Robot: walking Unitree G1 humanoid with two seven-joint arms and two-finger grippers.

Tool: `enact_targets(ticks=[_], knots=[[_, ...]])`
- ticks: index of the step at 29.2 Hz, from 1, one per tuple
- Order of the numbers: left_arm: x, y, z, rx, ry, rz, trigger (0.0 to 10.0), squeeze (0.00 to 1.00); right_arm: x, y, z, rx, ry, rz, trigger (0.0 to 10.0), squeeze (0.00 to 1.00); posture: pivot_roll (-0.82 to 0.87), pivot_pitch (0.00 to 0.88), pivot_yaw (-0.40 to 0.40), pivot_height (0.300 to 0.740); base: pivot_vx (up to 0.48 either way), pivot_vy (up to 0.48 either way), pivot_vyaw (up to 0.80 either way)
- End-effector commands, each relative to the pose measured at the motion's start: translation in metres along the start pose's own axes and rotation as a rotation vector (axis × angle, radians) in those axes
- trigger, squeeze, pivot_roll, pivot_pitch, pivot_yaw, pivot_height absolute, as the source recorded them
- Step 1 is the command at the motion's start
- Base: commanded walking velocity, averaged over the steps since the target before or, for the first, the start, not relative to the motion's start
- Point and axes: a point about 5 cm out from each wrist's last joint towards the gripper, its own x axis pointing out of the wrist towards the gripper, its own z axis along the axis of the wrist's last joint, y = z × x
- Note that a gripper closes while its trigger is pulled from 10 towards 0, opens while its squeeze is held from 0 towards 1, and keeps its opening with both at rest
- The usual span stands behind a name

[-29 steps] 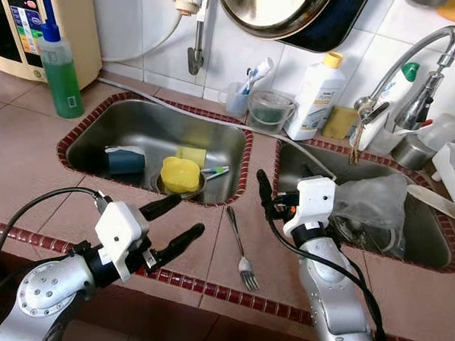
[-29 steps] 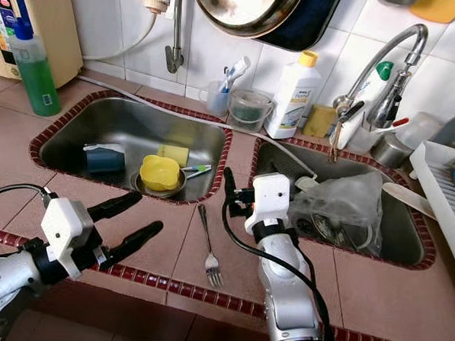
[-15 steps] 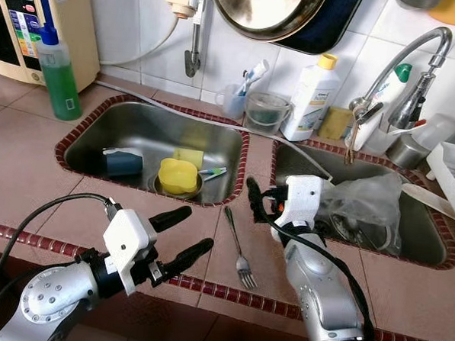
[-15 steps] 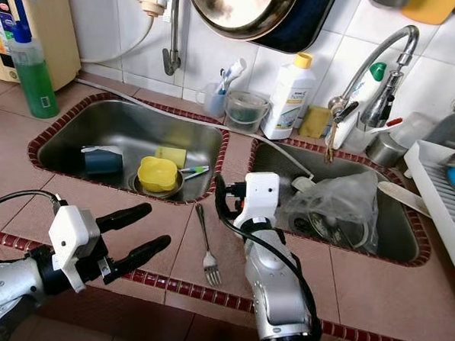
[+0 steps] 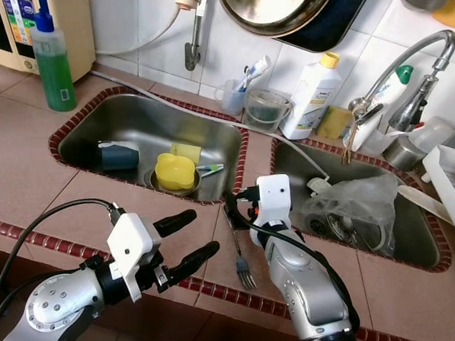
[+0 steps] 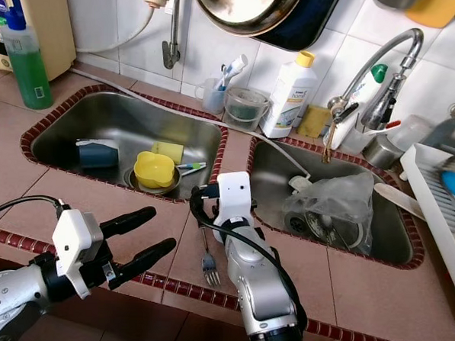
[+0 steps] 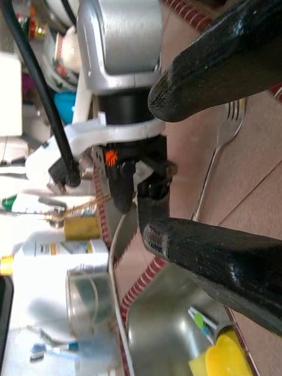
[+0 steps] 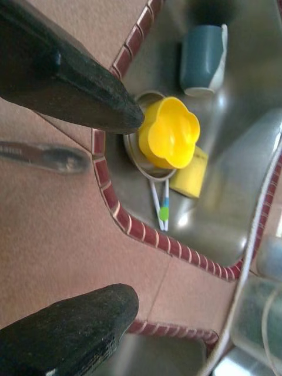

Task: Kitchen organization

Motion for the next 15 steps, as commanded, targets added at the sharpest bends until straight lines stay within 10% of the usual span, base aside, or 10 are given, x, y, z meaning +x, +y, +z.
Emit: enact_targets(ticks=[1, 15], knots=[[0.001, 0.0, 0.006, 0.012, -0.015, 0.009, 10.0, 0.0, -0.003, 0.02, -0.003, 0.094, 0.01, 0.024, 10.0, 0.0, 0.18, 0.059, -0.207, 0.74, 0.0, 0.0, 0.0], [0.002, 0.012, 0.012, 0.006, -0.035, 0.058, 10.0, 0.0, -0.013, 0.03, -0.002, 0.174, 0.051, -0.016, 10.0, 0.0, 0.17, 0.085, -0.18, 0.74, 0.0, 0.0, 0.0]])
